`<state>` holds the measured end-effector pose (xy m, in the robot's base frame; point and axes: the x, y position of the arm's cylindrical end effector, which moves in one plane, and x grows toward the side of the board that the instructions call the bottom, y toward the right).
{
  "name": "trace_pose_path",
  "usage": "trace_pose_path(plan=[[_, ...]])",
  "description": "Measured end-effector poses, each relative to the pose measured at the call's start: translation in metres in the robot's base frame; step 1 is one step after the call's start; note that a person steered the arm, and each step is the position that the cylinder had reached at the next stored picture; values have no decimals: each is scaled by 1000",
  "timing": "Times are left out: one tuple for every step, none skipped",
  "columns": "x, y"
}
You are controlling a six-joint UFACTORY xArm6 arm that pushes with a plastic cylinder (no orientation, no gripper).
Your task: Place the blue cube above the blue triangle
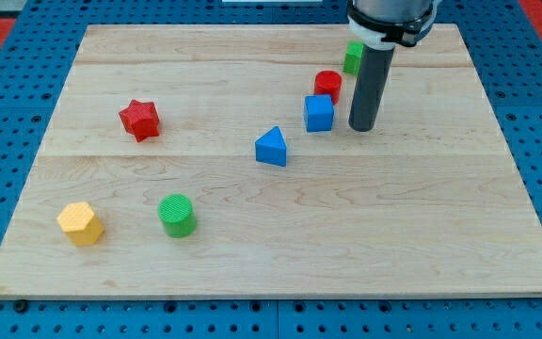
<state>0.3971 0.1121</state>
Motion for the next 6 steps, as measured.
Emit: trace_pose_path(plan=[[-2,-8],[-5,-13],[-11,-11],[-16,-23],[-16,-44],[-16,-64]])
